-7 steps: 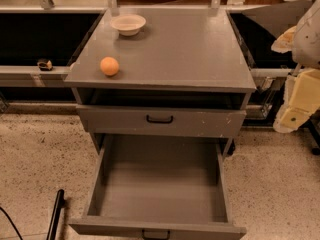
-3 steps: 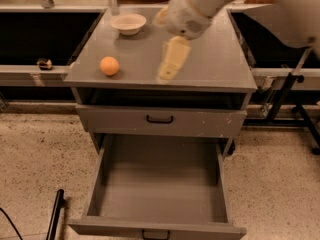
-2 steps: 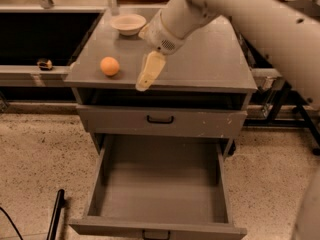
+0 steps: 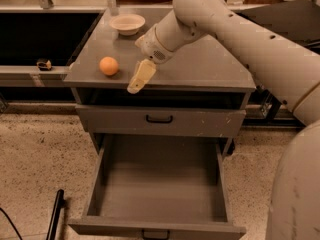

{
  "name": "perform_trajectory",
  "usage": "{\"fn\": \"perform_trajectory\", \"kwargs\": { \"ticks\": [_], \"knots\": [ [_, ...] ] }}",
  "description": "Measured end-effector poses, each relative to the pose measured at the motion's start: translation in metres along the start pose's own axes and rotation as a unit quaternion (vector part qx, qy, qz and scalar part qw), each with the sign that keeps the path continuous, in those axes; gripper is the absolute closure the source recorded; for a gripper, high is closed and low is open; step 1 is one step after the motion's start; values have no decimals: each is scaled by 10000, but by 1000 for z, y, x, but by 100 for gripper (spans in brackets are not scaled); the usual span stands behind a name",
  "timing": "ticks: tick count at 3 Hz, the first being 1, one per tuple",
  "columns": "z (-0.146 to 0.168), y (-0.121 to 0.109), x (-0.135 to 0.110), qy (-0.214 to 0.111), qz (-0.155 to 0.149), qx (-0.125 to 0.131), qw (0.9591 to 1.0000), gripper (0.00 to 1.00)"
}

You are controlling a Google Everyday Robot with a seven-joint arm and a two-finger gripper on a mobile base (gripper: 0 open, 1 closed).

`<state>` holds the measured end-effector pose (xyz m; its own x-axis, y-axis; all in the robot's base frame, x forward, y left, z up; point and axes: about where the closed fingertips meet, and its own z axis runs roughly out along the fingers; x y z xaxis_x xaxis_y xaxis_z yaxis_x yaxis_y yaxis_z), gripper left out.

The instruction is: Place orange into middle drawer

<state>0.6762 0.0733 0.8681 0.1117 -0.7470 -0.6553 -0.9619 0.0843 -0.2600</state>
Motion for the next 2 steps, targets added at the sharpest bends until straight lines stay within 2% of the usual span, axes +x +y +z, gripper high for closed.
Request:
{"fn": "perform_trajectory", "kwargs": {
  "ticks": [1, 2],
  "knots": [
    [4, -3, -5, -321, 0, 42, 9995, 0],
    [27, -18, -32, -964, 47, -43, 9953, 0]
  ]
}}
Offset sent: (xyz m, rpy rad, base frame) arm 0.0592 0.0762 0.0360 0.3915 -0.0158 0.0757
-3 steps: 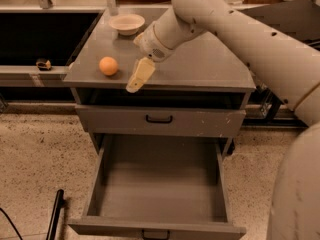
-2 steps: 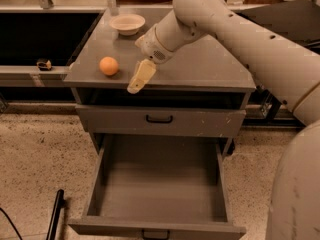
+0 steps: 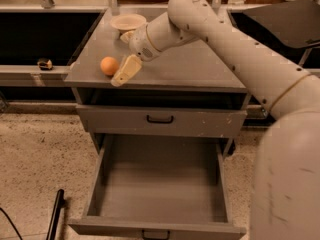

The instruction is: Place orange into middle drawer

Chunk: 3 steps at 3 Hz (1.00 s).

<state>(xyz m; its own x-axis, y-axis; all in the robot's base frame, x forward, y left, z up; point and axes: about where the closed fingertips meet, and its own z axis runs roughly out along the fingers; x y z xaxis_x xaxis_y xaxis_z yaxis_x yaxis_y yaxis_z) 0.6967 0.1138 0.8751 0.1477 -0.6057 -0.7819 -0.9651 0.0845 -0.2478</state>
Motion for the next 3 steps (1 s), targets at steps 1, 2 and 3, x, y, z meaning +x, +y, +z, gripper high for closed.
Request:
{"fn": "perform_trajectory", "kwargs": {
  "ticks": [1, 2, 3],
  "knots": [
    [27, -25, -18, -596, 372, 32, 9975, 0],
    [34, -41, -10, -718, 820, 312, 9936, 0],
    [40, -44, 3, -702, 1017, 516, 9910, 0]
  ]
}}
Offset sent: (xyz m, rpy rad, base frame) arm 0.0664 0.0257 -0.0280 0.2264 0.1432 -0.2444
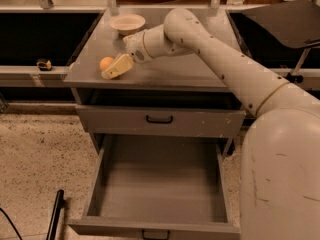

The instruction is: Place orange into middle drawer

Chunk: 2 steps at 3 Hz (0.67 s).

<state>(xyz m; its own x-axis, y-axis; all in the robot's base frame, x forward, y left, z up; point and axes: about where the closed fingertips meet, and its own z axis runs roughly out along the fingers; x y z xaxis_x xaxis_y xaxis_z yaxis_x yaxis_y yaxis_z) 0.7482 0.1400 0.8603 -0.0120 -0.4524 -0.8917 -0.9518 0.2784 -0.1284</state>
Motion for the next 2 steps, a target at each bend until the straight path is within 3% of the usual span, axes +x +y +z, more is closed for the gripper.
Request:
{"fn": "perform_trajectory", "kwargs": {
  "ticks": [1, 2],
  "knots": [
    [2, -1, 2, -7, 25, 41, 10000, 0],
    [17, 8, 6, 18, 67, -179, 9998, 0]
  ]
}}
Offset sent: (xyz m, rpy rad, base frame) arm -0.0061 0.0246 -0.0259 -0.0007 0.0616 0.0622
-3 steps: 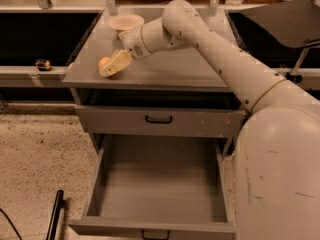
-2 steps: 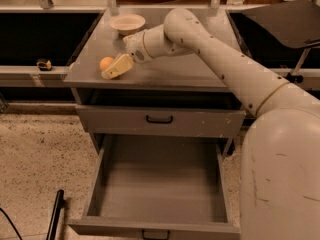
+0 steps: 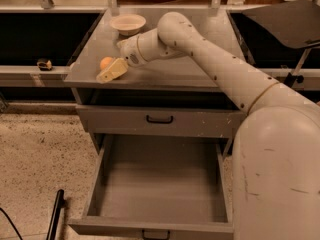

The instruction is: Place orange into middle drawer

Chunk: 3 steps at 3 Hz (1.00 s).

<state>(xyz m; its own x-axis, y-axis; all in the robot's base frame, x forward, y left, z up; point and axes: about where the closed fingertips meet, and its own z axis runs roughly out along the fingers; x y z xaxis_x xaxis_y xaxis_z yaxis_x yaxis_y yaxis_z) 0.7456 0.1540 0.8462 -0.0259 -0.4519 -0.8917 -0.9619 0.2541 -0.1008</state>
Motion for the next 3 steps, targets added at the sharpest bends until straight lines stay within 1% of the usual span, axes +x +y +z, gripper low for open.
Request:
{"fn": "perform_trajectory", "kwargs": {
  "ticks": [1, 3],
  "knots": [
    [1, 0, 0, 3, 1, -9, 10000, 18],
    [1, 0, 0, 3, 1, -9, 10000, 64]
  ]
}}
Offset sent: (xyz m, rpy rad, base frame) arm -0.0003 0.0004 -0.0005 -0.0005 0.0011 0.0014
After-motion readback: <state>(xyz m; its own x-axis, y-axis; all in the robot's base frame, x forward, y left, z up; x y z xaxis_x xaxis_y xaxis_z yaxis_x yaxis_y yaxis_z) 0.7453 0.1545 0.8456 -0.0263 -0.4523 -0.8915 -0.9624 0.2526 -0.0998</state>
